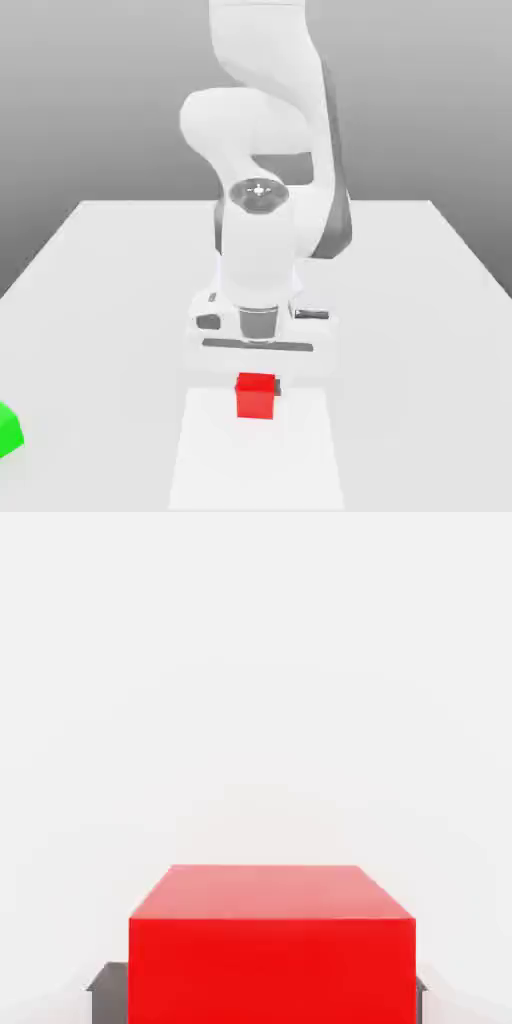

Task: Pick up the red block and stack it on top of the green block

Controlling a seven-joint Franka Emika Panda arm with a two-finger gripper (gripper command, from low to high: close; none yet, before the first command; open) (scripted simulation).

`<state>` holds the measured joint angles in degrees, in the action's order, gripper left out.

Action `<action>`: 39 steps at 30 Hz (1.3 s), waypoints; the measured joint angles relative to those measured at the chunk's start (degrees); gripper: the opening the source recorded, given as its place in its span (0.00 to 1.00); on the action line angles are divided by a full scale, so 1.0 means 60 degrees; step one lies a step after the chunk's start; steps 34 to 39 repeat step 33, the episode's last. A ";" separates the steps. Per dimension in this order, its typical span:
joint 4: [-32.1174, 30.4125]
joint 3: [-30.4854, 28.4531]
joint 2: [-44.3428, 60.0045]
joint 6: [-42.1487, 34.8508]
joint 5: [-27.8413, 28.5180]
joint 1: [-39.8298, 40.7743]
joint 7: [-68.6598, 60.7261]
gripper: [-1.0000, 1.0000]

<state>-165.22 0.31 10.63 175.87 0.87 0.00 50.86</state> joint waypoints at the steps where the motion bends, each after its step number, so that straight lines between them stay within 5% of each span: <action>1: -0.0013 0.0010 -0.0085 -0.0073 0.0003 0.0012 0.0001 0.00; 9: -0.0261 -0.0024 -0.2451 -0.2192 -0.0150 0.0068 -0.0006 0.00; 25: 0.5009 -0.2613 0.0191 -0.4908 -0.1138 0.3792 0.5357 0.00; 29: 0.5420 -0.2500 0.1448 -0.4123 -0.1837 0.4219 0.5261 0.00; 30: 0.5449 -0.2402 0.1728 -0.3881 -0.1983 0.4304 0.5170 1.00; 39: 0.5449 -0.2402 0.1728 -0.3881 -0.1983 0.4304 0.5170 1.00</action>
